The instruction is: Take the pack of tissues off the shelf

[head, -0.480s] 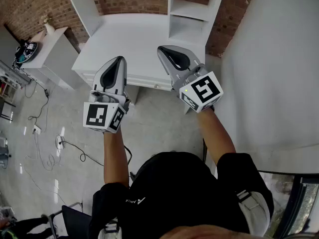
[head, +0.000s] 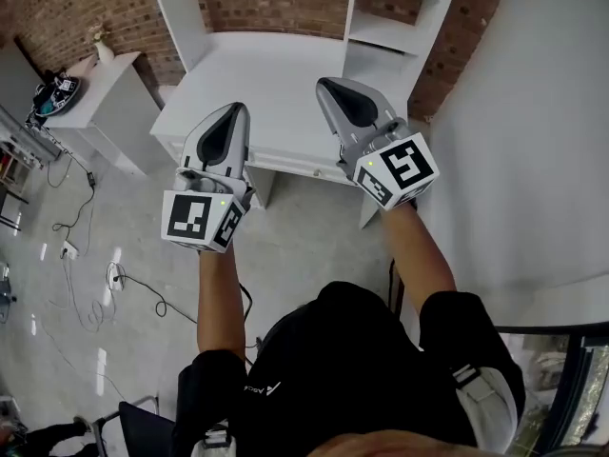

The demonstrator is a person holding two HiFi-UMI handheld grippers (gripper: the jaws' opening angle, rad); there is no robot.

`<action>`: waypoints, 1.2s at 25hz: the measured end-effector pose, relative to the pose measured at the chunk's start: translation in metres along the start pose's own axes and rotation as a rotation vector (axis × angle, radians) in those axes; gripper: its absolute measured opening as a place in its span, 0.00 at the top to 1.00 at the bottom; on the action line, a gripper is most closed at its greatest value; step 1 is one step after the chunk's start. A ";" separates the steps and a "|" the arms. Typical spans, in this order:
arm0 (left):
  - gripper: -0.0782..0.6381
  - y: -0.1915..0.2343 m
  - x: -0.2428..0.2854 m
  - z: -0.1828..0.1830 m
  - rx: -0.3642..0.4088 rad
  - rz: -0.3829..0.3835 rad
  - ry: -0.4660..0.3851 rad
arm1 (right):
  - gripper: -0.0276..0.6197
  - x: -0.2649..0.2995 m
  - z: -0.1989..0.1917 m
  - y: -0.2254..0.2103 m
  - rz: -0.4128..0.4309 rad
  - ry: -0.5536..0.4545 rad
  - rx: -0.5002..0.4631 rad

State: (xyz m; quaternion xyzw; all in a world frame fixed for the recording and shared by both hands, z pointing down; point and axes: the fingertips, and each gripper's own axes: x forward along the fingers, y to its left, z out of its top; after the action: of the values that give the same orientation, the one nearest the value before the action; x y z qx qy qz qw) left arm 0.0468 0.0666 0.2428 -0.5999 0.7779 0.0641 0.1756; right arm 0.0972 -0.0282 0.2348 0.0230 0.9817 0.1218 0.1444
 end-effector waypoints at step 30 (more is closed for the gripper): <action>0.89 0.283 0.231 -0.089 0.024 0.001 -0.031 | 0.55 0.356 -0.074 -0.213 -0.187 0.008 -0.102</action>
State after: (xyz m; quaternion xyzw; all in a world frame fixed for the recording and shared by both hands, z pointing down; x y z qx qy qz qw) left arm -0.2913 -0.0945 0.2130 -0.5964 0.7761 0.0641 0.1946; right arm -0.2668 -0.2230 0.1522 -0.0767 0.9726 0.1578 0.1523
